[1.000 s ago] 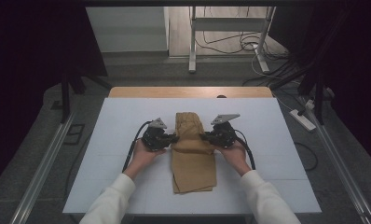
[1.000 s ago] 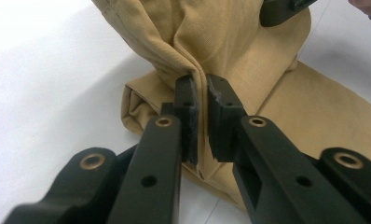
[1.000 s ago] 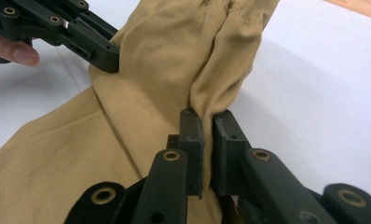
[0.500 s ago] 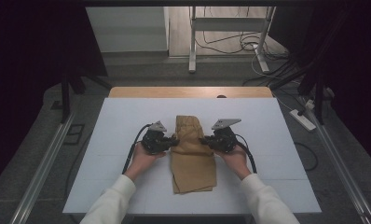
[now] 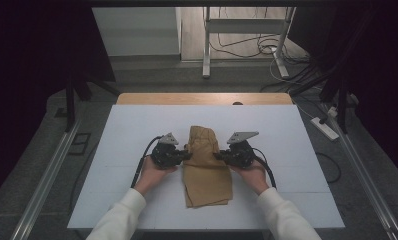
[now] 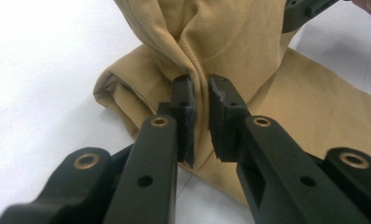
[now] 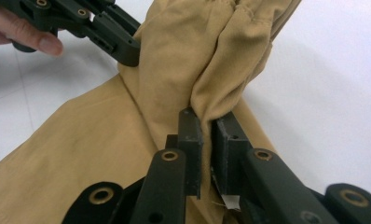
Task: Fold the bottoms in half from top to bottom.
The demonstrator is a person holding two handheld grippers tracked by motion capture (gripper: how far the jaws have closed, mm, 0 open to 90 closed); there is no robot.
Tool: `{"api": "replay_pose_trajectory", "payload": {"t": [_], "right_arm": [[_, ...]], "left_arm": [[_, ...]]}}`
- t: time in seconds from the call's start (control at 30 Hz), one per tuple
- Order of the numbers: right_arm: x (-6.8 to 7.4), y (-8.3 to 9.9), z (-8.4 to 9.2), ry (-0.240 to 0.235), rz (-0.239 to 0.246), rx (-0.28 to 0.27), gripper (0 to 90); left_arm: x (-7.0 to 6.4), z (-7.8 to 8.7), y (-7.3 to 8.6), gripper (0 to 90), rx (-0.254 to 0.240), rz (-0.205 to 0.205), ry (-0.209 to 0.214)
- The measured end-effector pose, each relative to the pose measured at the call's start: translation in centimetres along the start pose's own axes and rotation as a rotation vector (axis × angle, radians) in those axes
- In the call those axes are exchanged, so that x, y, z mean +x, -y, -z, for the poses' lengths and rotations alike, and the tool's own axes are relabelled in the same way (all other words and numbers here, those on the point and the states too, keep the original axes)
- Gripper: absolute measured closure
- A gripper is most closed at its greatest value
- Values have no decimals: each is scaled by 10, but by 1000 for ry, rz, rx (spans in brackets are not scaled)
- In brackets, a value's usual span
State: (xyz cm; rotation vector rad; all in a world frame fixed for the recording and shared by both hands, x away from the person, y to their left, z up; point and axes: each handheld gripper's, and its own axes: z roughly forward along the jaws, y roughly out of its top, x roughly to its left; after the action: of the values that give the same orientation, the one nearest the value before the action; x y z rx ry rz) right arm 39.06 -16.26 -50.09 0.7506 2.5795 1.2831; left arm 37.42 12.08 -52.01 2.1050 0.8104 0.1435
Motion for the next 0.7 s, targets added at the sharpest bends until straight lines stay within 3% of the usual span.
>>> {"api": "replay_pose_trajectory", "payload": {"t": [0.7], "right_arm": [[11,8,8,-1,29,12,796]], "left_arm": [[-7,3,4,787,-3,-19,9]]}}
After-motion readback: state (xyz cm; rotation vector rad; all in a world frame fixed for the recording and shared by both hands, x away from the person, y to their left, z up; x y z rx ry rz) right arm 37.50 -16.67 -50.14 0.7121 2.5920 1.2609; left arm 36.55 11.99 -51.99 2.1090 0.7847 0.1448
